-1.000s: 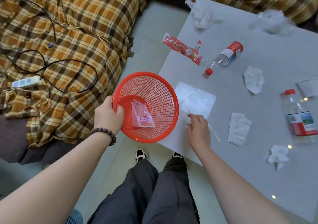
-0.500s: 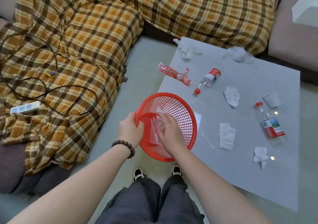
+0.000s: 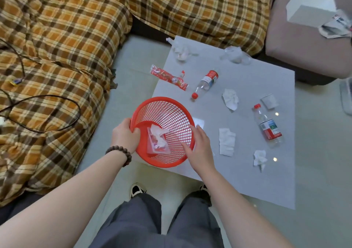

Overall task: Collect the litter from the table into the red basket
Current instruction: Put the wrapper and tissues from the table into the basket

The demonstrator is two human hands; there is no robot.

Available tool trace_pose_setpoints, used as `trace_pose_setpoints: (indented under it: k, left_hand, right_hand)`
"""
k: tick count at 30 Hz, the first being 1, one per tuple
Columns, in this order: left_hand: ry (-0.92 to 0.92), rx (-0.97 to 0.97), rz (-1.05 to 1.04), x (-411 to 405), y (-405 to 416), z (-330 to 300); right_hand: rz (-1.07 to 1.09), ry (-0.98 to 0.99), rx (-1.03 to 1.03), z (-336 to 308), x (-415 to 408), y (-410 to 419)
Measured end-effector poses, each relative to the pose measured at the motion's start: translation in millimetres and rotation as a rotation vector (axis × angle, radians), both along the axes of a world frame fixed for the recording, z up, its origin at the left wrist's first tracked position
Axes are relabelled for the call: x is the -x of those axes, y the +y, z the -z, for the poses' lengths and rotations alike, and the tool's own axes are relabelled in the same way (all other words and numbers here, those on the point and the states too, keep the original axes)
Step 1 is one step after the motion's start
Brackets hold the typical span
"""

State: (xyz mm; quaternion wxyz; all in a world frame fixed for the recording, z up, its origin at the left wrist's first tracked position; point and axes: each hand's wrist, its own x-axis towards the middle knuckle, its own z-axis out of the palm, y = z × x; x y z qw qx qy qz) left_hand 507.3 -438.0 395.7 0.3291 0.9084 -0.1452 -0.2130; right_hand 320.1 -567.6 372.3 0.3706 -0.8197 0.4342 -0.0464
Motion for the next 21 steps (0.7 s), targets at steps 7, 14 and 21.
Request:
trace_pose_setpoints:
  k: [7,14,21]
  left_hand:
    - [-0.055,-0.144,-0.173,42.5,-14.6,12.4]
    - [-0.13,-0.189,-0.4,95.6,-44.2,23.7]
    - [-0.21,-0.233,-0.489,113.7,-54.8,29.1]
  right_hand:
    - [0.028,0.221,-0.116,82.3,78.2,-86.2]
    - [-0.153,0.304,-0.25,159.6,94.7,-124.8]
    - [-0.301,0.316,-0.022,197.6,68.2,-124.1]
